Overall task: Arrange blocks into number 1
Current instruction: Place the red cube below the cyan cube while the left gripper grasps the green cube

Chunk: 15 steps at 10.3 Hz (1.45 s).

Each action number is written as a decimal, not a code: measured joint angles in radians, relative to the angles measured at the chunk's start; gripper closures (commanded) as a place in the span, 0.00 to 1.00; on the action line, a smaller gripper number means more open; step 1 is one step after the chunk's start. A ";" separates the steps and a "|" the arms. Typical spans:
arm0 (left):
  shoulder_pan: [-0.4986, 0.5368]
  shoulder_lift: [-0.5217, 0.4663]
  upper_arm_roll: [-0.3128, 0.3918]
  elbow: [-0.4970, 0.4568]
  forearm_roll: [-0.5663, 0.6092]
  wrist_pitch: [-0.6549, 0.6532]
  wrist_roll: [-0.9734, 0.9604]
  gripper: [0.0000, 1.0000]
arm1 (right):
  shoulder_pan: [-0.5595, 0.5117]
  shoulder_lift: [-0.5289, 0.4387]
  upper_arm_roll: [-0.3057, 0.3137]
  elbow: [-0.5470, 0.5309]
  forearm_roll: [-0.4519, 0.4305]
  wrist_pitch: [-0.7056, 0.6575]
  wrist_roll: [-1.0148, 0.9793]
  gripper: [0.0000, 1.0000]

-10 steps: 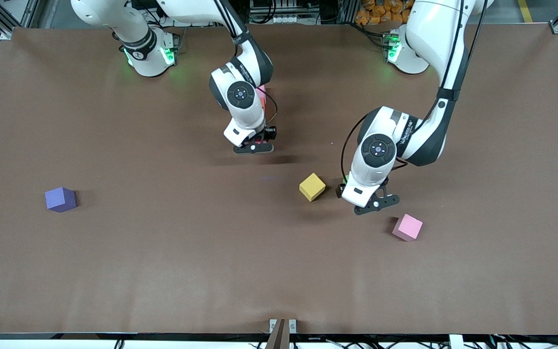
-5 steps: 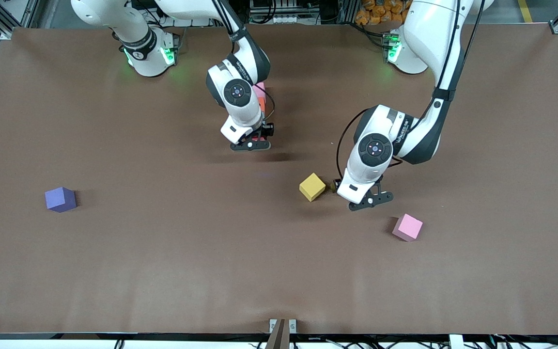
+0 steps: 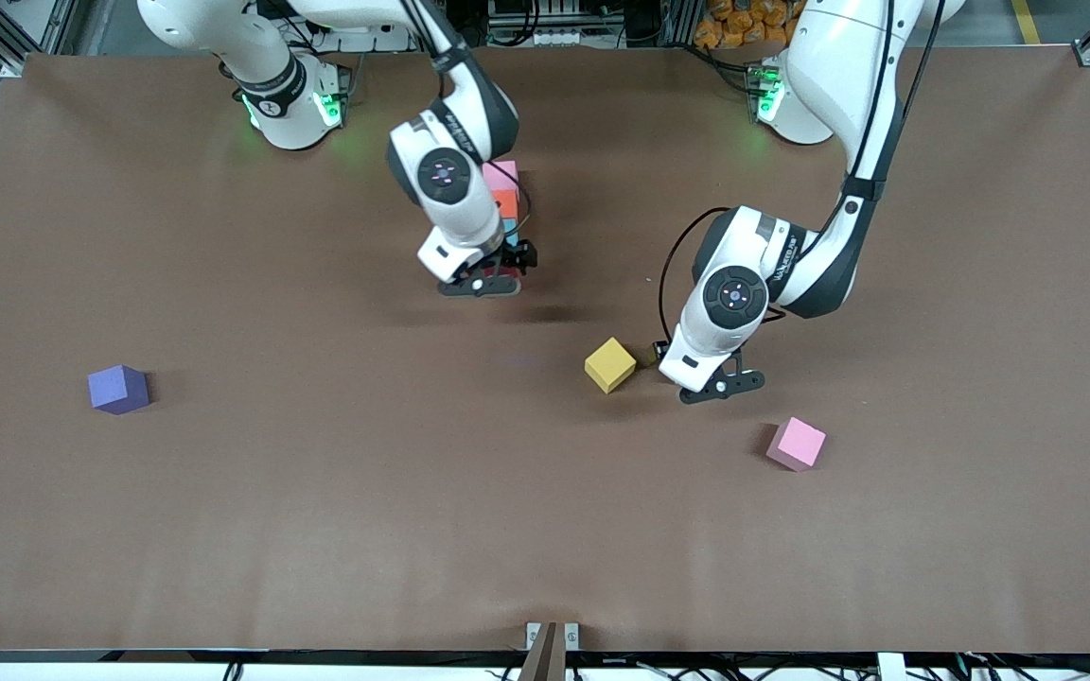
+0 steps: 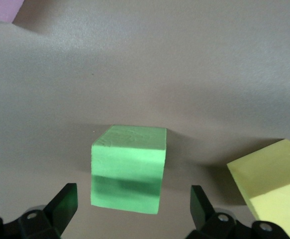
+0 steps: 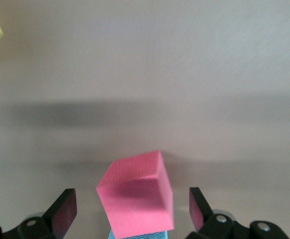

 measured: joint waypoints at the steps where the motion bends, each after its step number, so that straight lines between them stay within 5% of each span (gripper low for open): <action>1: 0.000 0.000 0.000 -0.007 0.000 0.000 0.014 0.00 | -0.065 -0.036 -0.002 0.027 -0.009 -0.091 -0.068 0.00; 4: 0.001 0.006 0.000 -0.017 0.000 0.000 0.050 0.00 | -0.293 -0.072 -0.007 0.182 -0.203 -0.341 -0.333 0.00; 9: 0.014 0.018 0.000 -0.025 0.000 0.001 0.092 0.00 | -0.519 0.001 -0.007 0.372 -0.273 -0.357 -0.511 0.00; 12: 0.024 0.034 0.000 -0.026 0.000 0.049 0.102 0.00 | -0.619 -0.035 -0.007 0.471 -0.348 -0.385 -0.511 0.00; 15: 0.033 0.059 -0.001 -0.013 0.000 0.080 0.103 0.50 | -0.738 -0.157 0.051 0.480 -0.356 -0.488 -0.512 0.00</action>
